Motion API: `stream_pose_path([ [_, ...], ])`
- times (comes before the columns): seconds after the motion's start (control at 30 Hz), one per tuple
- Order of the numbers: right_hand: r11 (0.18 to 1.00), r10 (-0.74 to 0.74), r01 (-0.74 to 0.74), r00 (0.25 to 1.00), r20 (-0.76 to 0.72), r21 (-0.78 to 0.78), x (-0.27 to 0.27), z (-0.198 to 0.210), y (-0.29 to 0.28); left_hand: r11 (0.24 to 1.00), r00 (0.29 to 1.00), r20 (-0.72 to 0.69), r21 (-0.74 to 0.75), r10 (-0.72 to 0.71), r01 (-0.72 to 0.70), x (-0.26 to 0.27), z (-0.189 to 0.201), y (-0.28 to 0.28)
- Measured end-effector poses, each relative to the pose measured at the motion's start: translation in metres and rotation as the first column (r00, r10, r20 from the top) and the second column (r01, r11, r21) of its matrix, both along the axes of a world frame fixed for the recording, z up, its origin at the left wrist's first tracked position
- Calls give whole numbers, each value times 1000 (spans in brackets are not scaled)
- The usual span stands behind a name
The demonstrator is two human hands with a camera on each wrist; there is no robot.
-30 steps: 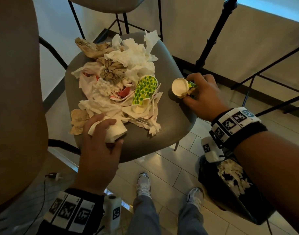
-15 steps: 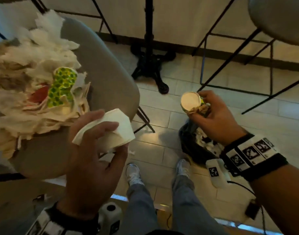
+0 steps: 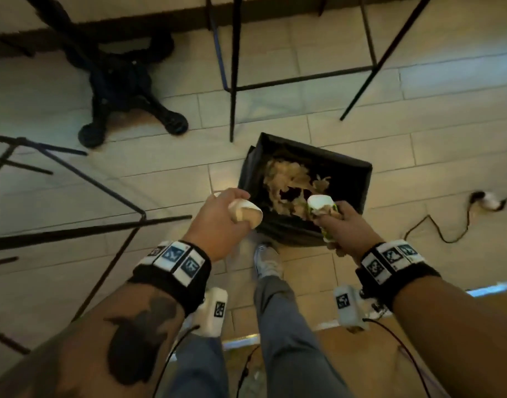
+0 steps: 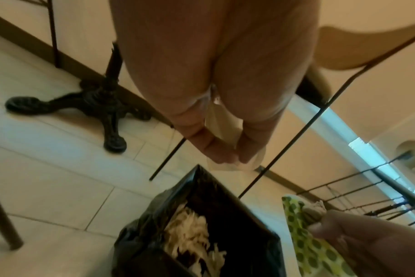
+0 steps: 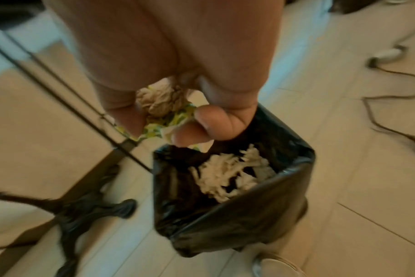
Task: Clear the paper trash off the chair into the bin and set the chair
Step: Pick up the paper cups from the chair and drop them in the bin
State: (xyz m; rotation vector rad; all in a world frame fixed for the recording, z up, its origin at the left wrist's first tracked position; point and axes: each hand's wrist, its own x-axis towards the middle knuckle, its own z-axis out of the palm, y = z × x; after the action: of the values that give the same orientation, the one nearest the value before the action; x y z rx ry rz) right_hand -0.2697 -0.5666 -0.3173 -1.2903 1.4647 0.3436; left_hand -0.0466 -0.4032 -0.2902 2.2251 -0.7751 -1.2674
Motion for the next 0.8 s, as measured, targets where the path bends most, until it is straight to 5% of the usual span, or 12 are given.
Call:
stream_pose_path([
  [0.13,957,-187,210,974,-129,200,-11,-55,-27,999,999,-52,47,-15,17,-20,-50,-50],
  [0.2,928,-265,302,947,-183,219,-10,-69,-39,1000,981,-194,29,4,1,-28,-66,-67],
  [0.27,880,-389,419,906,-166,222,-7,-74,-47,998,938,-347,46,-22,41,-35,-76,-77],
  [0.4,775,-550,544,831,-81,322,-2,-78,-51,994,896,-439,60,-58,94,-35,-88,-68],
  [0.5,879,-381,399,917,-117,261,0,-85,-45,996,903,-430,74,-18,55,-26,-90,-44],
  [0.63,984,1,28,986,-165,177,16,-87,-19,985,956,-293,169,7,44,-14,-78,4],
  [0.8,874,487,-479,862,-140,87,58,-98,34,929,963,-256,369,80,20,-1,-77,124],
])
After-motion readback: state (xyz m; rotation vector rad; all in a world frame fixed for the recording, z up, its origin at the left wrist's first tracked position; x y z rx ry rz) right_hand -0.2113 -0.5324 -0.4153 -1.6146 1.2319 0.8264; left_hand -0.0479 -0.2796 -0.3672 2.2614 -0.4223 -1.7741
